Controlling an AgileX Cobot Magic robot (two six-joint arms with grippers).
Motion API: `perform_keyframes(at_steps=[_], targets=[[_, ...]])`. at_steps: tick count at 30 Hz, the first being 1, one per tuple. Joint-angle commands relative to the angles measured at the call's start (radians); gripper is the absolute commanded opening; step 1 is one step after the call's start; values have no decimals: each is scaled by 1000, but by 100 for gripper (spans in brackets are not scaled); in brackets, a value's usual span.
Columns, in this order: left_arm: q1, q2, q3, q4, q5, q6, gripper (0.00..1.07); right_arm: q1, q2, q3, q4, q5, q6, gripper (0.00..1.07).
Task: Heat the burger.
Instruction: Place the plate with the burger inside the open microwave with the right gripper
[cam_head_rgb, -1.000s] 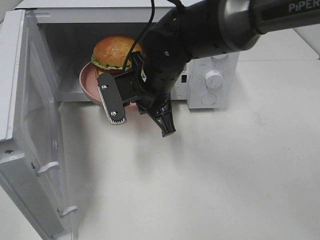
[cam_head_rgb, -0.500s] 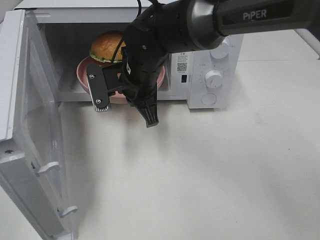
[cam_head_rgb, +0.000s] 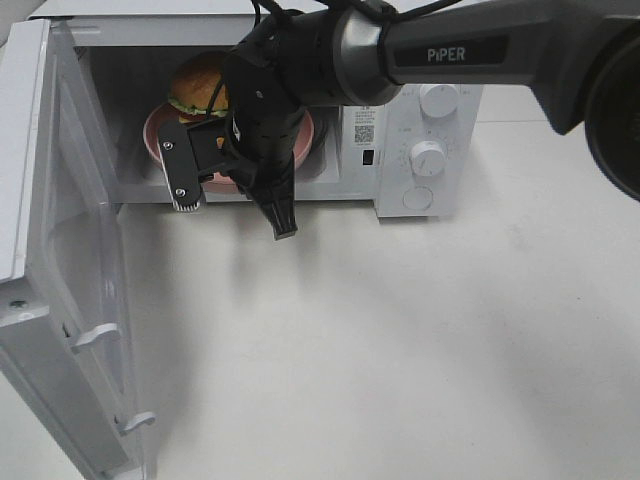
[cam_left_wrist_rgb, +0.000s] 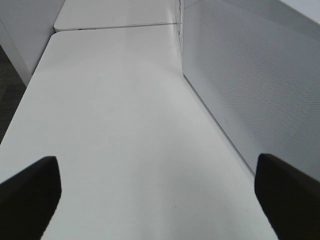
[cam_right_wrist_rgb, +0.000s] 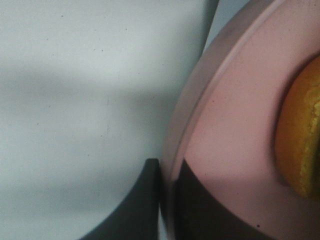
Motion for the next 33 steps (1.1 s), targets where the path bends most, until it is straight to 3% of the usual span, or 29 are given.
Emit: perform_keyframes(at_steps=[1, 12, 26, 33], targets=[[-5, -26, 1, 5, -9, -5, 98, -4, -3, -45, -36, -46, 7, 0], [-5, -26, 1, 17, -9, -5, 98, -27, 55, -144, -51, -45, 24, 0], [-5, -26, 1, 17, -9, -5, 98, -39, 66, -147, -67, -66, 53, 2], [-5, -26, 1, 17, -9, -5, 98, -48, 66, -147, -66, -66, 79, 8]])
